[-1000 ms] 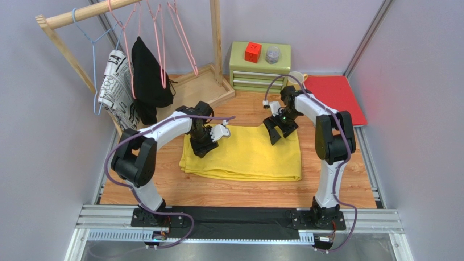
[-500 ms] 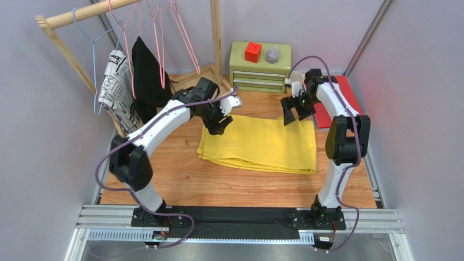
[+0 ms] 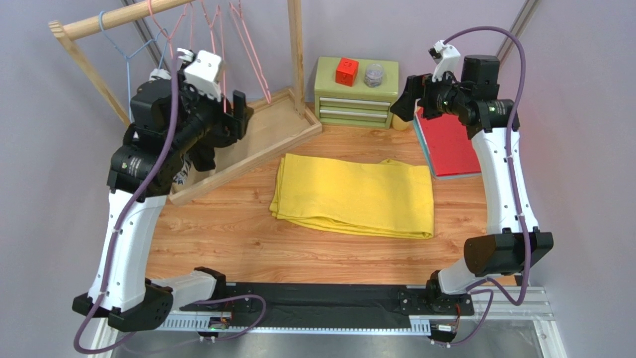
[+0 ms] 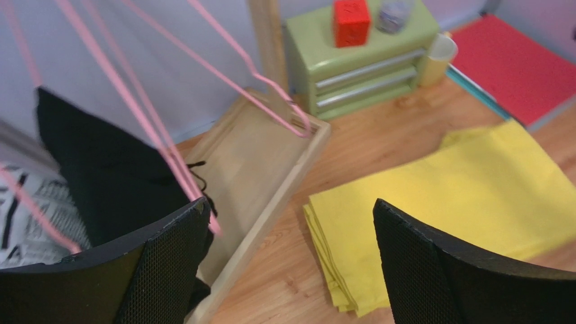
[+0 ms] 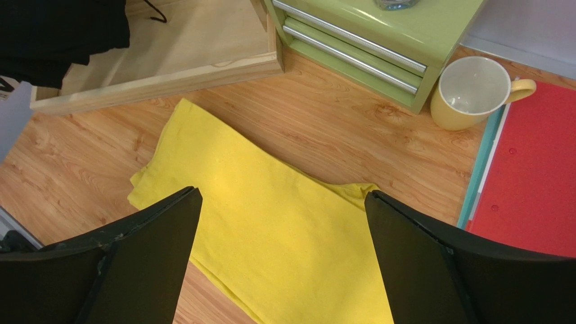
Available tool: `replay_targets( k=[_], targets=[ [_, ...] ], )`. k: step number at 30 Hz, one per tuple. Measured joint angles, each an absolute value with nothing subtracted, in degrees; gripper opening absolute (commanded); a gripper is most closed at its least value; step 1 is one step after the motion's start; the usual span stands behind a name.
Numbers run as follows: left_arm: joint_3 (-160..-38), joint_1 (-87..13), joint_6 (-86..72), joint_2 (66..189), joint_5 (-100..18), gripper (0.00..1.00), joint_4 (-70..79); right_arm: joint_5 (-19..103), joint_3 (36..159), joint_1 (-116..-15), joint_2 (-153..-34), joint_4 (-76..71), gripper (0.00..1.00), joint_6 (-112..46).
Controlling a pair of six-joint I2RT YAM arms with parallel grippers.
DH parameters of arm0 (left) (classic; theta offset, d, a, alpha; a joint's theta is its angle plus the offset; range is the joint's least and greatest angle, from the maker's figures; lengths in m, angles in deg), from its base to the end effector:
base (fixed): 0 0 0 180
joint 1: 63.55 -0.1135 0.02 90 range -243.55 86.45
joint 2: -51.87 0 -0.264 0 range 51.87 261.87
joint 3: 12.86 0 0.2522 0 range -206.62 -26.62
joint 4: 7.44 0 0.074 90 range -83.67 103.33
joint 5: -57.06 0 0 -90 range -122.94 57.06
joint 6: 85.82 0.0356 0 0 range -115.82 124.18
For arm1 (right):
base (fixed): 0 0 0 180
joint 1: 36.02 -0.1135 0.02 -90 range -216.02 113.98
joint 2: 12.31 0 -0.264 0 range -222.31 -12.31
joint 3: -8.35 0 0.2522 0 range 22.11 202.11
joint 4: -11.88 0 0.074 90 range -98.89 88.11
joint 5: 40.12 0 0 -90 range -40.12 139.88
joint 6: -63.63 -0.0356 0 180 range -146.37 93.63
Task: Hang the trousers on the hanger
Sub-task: Fold the trousers, then grab a hanger with the left arm
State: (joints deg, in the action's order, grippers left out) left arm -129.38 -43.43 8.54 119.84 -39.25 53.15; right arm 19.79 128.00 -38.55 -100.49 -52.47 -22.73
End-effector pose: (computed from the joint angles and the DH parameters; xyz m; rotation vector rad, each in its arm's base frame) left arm 0.1817 -0.0707 0.5244 0.4569 1.7299 -0.2959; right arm 0.3136 0.0317 0.4521 -0.4167 2.0648 0.5492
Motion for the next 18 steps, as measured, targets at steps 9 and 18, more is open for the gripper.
replay_targets(
  k=[9,18],
  targets=[
    [-133.5,-50.1,-1.5,123.4,-24.6,0.74,45.7,17.6,124.8,-38.5,-100.0,-48.2,1.0,-29.4],
    [-135.5,-50.1,-1.7,134.6,-16.9,0.66,36.9,17.3,124.1,-38.5,-100.1,-47.8,1.0,-30.1]
  ],
)
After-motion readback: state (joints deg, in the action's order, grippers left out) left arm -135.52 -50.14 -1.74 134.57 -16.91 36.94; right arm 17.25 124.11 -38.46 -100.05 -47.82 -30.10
